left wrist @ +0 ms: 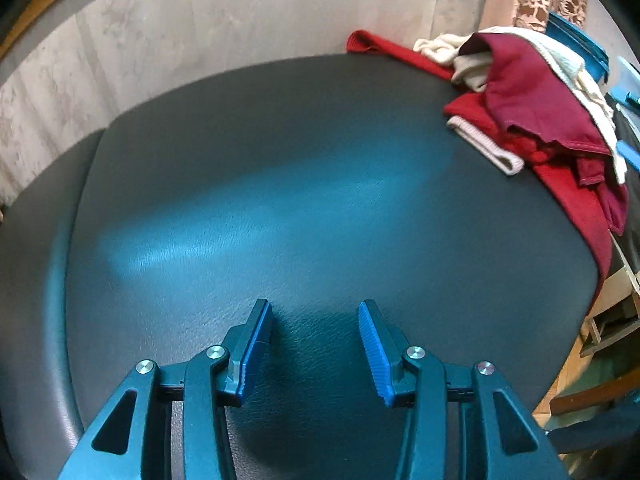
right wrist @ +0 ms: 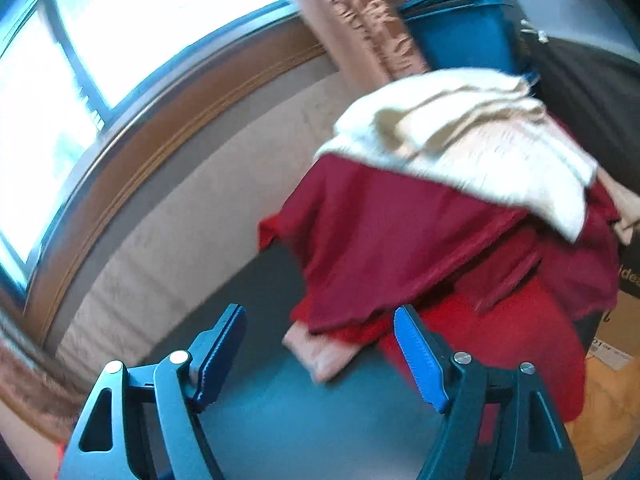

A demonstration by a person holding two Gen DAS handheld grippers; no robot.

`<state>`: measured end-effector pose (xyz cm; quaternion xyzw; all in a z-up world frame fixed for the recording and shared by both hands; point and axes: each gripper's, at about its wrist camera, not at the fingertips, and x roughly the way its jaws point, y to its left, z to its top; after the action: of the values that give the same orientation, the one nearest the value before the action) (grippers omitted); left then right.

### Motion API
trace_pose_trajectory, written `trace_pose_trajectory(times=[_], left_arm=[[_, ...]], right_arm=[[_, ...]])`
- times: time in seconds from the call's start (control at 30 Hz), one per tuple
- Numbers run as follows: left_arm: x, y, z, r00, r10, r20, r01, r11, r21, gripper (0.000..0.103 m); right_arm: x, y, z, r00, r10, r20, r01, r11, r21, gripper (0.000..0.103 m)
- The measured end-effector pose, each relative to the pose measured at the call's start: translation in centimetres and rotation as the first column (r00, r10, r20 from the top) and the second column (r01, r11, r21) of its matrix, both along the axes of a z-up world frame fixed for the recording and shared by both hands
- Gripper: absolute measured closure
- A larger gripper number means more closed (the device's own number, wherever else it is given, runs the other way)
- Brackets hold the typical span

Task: Fold clothes
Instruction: 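Grasp the cream knit sweater on top of the pile with the right tool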

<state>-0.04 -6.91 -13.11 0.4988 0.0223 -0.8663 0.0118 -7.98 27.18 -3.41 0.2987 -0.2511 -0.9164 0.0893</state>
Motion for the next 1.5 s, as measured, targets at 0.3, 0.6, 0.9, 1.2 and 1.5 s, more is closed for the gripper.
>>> trace_pose_trajectory(times=[0.3,0.6,0.9,1.2,1.5], left_arm=[[0.3,-1.0,-0.2,1.0,-0.011,-0.024,0.013,0.998,0.055,0.044],[0.3,-0.6,-0.2,0.999,-0.035,-0.038,0.037,0.998,0.046,0.037],[0.3,-0.2,-0.2,0.999,-0.031,-0.043,0.033,0.998,0.056,0.029],[0.4,-0.7,-0.2,0.998,-0.042,-0.041,0.045,0.996,0.08,0.027],[0.4,-1.1,0.0,0.998,-0.046,-0.044,0.051,0.993,0.107,0.027]], right_arm=[[-9.3,4.8,2.8,0.997,-0.027,-0.076,0.006,0.963,-0.27,0.024],[-15.7,6.9,1.2,0.991,-0.098,-0.087,0.047,0.885,-0.463,0.024],[-20.0,5.5,0.8,0.996,0.07,-0.059,-0.082,0.968,-0.239,0.001],[-22.4,7.1,1.4,0.999,-0.006,-0.032,-0.007,0.917,-0.398,0.098],[-21.4,-4.6,5.2,0.871,0.476,-0.12,-0.491,0.84,-0.232,0.098]])
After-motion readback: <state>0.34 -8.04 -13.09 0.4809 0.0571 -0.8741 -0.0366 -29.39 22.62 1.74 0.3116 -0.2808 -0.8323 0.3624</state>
